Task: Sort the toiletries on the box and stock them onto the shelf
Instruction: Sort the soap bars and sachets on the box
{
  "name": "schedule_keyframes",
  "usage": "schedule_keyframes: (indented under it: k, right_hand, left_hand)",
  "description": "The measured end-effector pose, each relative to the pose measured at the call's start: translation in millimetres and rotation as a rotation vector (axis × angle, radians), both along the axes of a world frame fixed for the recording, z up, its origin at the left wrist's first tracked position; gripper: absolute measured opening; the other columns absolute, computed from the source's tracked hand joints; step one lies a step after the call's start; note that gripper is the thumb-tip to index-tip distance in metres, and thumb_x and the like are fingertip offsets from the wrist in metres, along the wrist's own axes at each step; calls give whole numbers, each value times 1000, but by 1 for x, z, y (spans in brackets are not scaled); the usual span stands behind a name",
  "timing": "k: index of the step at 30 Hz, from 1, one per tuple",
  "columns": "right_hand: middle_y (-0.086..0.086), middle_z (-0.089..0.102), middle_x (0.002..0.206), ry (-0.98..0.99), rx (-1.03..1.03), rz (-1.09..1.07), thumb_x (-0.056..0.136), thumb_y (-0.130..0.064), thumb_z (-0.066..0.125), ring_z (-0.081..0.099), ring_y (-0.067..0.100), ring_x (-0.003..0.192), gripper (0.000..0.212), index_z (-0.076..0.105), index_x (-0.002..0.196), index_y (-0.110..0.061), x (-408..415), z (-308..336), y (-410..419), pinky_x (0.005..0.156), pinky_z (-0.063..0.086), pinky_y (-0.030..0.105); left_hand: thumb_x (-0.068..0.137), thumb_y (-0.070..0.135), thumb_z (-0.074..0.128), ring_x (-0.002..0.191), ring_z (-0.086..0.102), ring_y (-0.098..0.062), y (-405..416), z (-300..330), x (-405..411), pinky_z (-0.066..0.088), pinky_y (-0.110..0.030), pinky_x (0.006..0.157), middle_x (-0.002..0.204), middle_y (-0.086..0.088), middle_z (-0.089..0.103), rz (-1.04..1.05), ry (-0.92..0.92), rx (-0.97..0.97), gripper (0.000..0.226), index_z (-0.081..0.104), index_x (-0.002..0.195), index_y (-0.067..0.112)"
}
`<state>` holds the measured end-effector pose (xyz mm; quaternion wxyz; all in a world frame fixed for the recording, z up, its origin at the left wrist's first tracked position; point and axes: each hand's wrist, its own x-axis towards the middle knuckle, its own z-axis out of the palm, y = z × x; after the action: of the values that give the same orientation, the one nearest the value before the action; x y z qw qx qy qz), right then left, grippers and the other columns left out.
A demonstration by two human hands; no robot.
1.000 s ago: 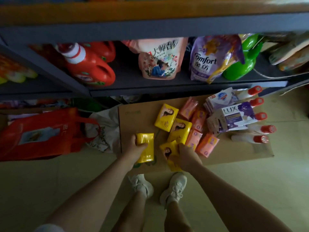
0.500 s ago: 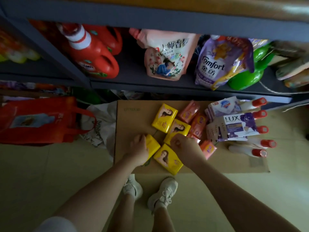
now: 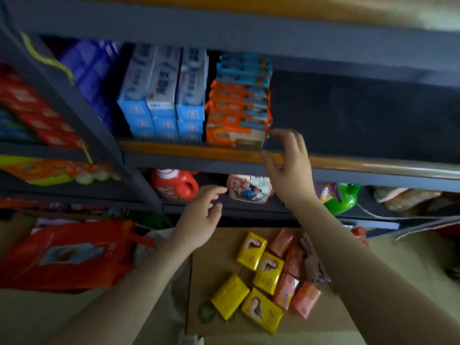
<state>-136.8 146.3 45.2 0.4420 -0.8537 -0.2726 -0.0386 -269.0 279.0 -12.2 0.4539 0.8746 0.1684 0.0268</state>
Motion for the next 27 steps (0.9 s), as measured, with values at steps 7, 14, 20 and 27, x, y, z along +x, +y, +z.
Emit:
schedule_keyframes:
  k: [7, 14, 20, 27]
  right_hand:
    - [5, 35, 146, -211, -646, 106, 91, -39, 54, 31, 29, 133, 57, 36, 141, -18, 45, 8, 54, 106, 25, 44]
    - [10, 67, 103, -617, -747, 64, 58, -36, 85, 63, 32, 81, 58, 68, 108, -14, 55, -7, 38, 67, 51, 37]
    - [15, 64, 107, -552, -647, 112, 70, -32, 70, 61, 40, 93, 48, 66, 115, -16, 73, -5, -1, 75, 52, 48]
    - [17, 63, 107, -430, -596, 124, 68, -16, 82, 60, 42, 90, 45, 66, 111, -12, 90, 4, -36, 73, 52, 50]
  left_hand:
    - [92, 11, 51, 120, 41, -6, 51, 52, 30, 33, -18, 99, 127, 6, 46, -95, -273, 343, 34, 52, 126, 15]
    - [82, 7, 65, 117, 50, -30, 58, 70, 72, 47, -39, 91, 129, -14, 52, -229, -321, 767, 43, 55, 123, 2]
    - [87, 36, 60, 139, 25, -28, 42, 83, 115, 36, -45, 106, 154, -9, 18, -323, 1, 901, 74, 24, 145, 8]
    - [78, 36, 70, 132, 35, -18, 38, 66, 124, 33, -39, 109, 146, -3, 32, -174, -16, 284, 75, 34, 141, 18]
